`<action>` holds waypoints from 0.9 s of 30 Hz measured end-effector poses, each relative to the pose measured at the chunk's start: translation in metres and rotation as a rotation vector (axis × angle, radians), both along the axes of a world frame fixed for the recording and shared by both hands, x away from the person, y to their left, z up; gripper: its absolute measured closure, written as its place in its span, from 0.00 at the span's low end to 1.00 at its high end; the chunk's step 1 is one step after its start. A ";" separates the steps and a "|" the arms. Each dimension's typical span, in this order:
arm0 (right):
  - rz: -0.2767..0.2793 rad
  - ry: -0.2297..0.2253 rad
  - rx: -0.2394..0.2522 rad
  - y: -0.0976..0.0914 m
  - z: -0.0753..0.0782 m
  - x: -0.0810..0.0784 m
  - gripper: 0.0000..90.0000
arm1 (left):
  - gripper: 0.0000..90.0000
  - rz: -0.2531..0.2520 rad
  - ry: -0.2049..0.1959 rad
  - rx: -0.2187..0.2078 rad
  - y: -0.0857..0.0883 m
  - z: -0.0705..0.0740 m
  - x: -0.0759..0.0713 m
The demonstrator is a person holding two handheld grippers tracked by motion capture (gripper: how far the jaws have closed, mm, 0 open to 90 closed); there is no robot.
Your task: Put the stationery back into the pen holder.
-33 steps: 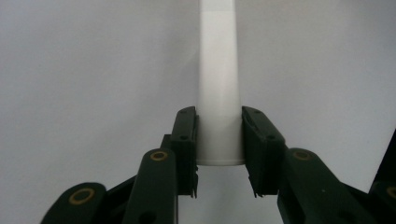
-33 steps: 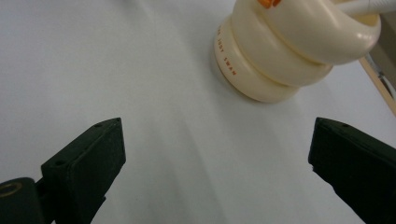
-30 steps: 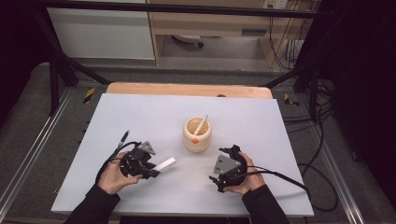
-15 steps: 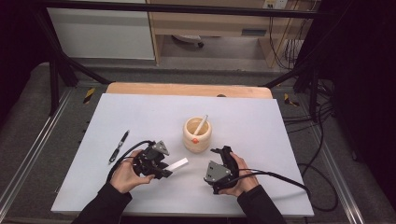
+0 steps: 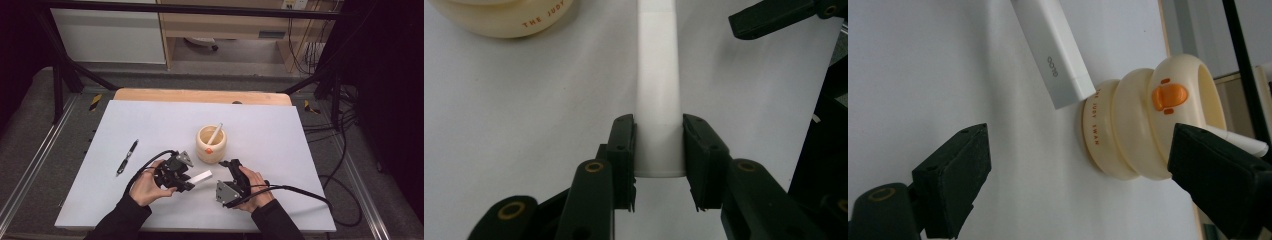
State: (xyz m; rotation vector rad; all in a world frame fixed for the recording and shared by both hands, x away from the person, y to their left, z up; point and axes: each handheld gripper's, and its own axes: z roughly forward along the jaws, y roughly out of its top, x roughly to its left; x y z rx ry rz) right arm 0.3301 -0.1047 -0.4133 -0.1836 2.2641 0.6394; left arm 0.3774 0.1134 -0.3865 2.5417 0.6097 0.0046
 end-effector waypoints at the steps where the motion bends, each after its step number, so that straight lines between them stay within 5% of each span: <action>1: 0.006 -0.017 -0.007 0.001 0.000 -0.001 0.15 | 0.74 0.000 0.000 -0.002 -0.002 0.000 0.000; 11: 0.071 -0.163 -0.094 0.008 -0.004 -0.007 0.30 | 0.75 0.010 -0.002 -0.019 -0.015 0.004 0.000; 27: 0.120 -0.276 -0.137 0.014 -0.007 -0.007 0.54 | 0.74 0.030 0.002 -0.064 -0.030 0.012 0.002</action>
